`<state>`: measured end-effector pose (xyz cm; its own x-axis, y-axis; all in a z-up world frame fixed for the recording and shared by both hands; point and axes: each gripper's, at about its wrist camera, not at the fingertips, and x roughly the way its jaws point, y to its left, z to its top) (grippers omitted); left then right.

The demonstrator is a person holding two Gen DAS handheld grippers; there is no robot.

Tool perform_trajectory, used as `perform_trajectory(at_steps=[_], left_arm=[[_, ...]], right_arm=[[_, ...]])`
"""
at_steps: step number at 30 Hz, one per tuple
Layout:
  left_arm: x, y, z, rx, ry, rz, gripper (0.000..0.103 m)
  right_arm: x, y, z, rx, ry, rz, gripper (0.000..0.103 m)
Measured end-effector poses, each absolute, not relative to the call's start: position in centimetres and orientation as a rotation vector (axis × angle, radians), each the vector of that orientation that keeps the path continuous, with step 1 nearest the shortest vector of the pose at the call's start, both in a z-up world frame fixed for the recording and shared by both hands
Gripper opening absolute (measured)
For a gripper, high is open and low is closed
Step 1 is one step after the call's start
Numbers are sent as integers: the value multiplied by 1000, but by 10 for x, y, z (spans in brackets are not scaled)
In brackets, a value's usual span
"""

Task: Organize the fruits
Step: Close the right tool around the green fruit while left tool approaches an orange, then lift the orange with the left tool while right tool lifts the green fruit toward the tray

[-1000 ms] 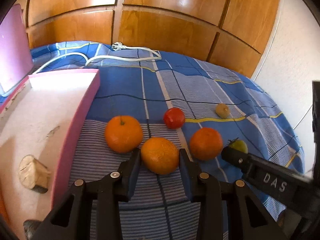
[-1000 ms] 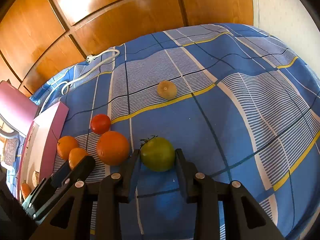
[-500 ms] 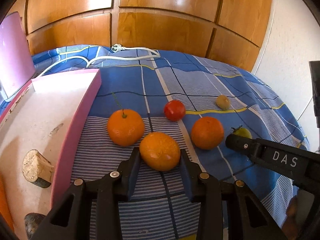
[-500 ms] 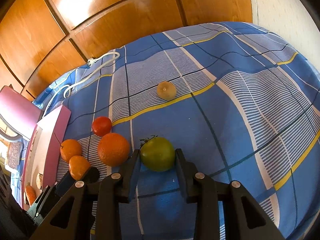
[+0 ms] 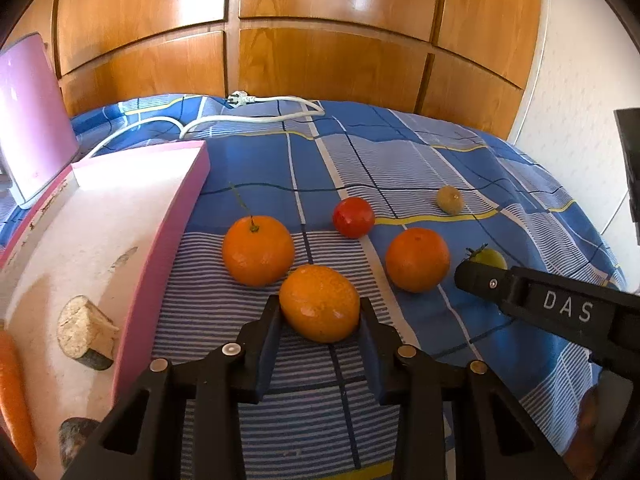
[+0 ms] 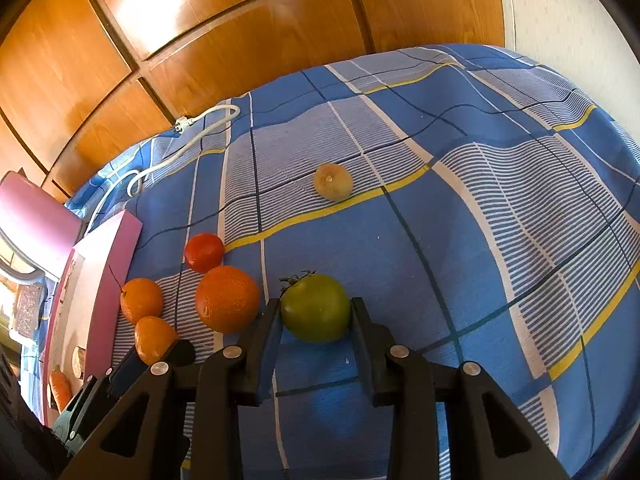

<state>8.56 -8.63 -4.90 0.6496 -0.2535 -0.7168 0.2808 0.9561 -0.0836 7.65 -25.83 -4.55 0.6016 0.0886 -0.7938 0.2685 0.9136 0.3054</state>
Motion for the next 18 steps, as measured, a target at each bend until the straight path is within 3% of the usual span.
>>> perform_trajectory(at_steps=[18], left_arm=[[57, -63, -23, -11, 699, -204, 36]], right_arm=[[69, -255, -35, 402, 870, -100, 33]])
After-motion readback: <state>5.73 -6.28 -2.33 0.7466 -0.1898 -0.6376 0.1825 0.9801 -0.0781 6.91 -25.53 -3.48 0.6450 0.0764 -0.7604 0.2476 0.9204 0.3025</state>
